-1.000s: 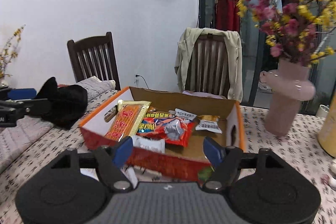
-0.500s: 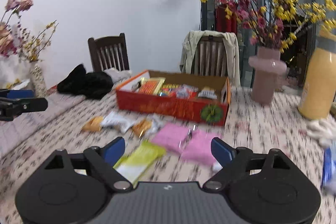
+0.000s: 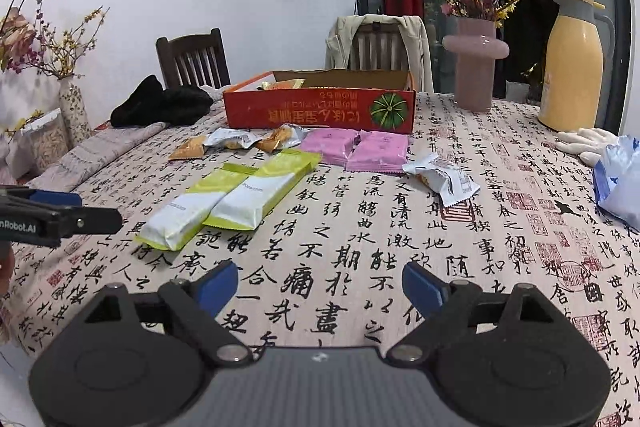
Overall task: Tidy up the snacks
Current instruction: 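Move both tools back to the green protein bar packets, then grasp a green protein bar packet with the left tool while the right tool grasps another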
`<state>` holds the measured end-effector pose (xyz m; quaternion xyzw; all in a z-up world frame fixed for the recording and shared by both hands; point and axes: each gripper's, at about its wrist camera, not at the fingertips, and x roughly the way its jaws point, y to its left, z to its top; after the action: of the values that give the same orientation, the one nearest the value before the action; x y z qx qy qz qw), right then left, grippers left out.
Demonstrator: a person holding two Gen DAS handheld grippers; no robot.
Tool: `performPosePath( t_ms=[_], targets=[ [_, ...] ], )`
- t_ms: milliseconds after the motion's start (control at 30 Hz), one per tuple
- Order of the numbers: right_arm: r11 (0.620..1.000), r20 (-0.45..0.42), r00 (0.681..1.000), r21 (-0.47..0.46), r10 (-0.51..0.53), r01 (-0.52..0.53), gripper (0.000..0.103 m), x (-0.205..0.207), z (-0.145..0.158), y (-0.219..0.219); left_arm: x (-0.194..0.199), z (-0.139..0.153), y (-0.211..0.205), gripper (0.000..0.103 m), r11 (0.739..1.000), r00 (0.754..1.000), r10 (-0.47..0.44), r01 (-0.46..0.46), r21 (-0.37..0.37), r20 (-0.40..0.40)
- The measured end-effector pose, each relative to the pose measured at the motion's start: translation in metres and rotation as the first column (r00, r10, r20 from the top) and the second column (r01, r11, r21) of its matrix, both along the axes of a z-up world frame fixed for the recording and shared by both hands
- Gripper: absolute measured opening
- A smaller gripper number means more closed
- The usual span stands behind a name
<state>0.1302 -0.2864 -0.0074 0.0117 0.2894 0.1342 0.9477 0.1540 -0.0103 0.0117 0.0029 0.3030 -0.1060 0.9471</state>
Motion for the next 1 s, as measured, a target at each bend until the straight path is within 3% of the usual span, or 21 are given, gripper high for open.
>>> performPosePath(
  t_ms=[267,500,600,767,933,967,1000],
  targets=[
    [1.0,0.011,1.0,0.006,-0.011,0.011,0.089,0.011,0.002,-0.001,0.032,-0.01,-0.02,0.098,1.0,0.999,-0.027,0.027,-0.004,-0.04],
    [0.999,-0.015,0.999,-0.014,-0.031,0.031,0.089,0.027,-0.003,-0.002,0.083,-0.021,-0.029,0.082,0.999,0.997,0.018,-0.02,-0.025,-0.077],
    [0.999,-0.019,0.999,-0.02,-0.035,0.035,0.089,0.035,-0.003,0.0,0.096,-0.03,-0.031,0.079,1.0,0.997,0.005,-0.004,0.003,-0.083],
    [0.999,-0.019,0.999,-0.024,-0.044,0.044,0.089,0.055,0.0,0.008,0.103,-0.039,-0.019,0.074,0.999,0.998,0.015,-0.012,0.039,-0.068],
    [1.0,-0.035,0.999,0.008,0.006,-0.006,0.089,0.084,0.001,0.033,0.116,-0.036,0.001,0.068,0.999,0.996,0.035,-0.036,-0.009,-0.076],
    [1.0,-0.037,0.999,0.012,0.024,-0.023,0.089,0.091,0.002,0.04,0.118,-0.035,0.002,0.065,0.999,0.996,0.033,-0.035,-0.017,-0.077],
    [0.999,-0.041,0.998,0.009,0.037,-0.037,0.088,0.1,0.001,0.048,0.12,-0.035,0.003,0.053,0.999,0.997,0.03,-0.031,-0.02,-0.076]
  ],
)
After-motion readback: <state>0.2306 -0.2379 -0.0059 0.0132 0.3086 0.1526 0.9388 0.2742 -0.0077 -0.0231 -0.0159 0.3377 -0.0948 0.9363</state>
